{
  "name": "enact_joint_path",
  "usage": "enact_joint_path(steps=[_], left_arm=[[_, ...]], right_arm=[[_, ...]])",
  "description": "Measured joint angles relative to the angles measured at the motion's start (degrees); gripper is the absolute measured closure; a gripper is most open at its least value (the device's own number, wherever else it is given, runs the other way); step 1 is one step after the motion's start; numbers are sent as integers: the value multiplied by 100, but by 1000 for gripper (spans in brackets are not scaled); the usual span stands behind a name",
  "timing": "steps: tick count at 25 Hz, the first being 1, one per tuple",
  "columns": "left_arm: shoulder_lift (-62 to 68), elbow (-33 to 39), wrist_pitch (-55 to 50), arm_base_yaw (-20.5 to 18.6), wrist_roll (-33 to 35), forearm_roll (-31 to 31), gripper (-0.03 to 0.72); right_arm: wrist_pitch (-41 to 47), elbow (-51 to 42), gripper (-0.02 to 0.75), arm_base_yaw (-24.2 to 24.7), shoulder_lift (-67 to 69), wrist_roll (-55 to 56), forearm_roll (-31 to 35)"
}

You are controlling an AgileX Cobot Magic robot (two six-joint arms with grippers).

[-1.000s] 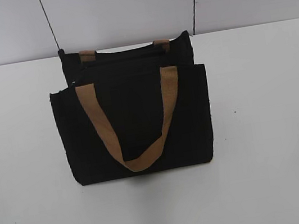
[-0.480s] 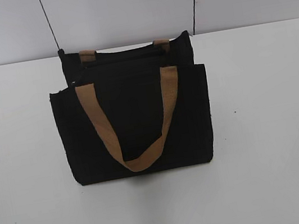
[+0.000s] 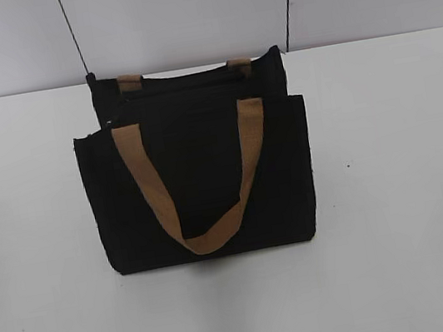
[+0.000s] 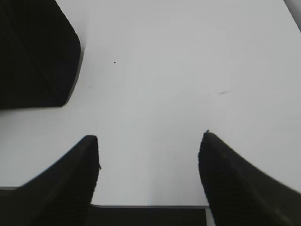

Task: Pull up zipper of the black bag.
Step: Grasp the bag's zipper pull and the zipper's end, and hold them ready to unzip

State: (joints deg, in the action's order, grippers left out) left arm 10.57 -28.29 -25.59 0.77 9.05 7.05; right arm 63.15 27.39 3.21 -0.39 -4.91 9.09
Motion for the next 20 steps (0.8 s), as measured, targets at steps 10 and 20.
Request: enact_joint_path(steps=[10,20], left_arm=[[2903,1769,4322,87,-189,388,266],[6862,1755,7865,481,-2207,-2705,314]], right_arm=[[0,0,229,0,0,0,0],[0,0,229,0,0,0,0]])
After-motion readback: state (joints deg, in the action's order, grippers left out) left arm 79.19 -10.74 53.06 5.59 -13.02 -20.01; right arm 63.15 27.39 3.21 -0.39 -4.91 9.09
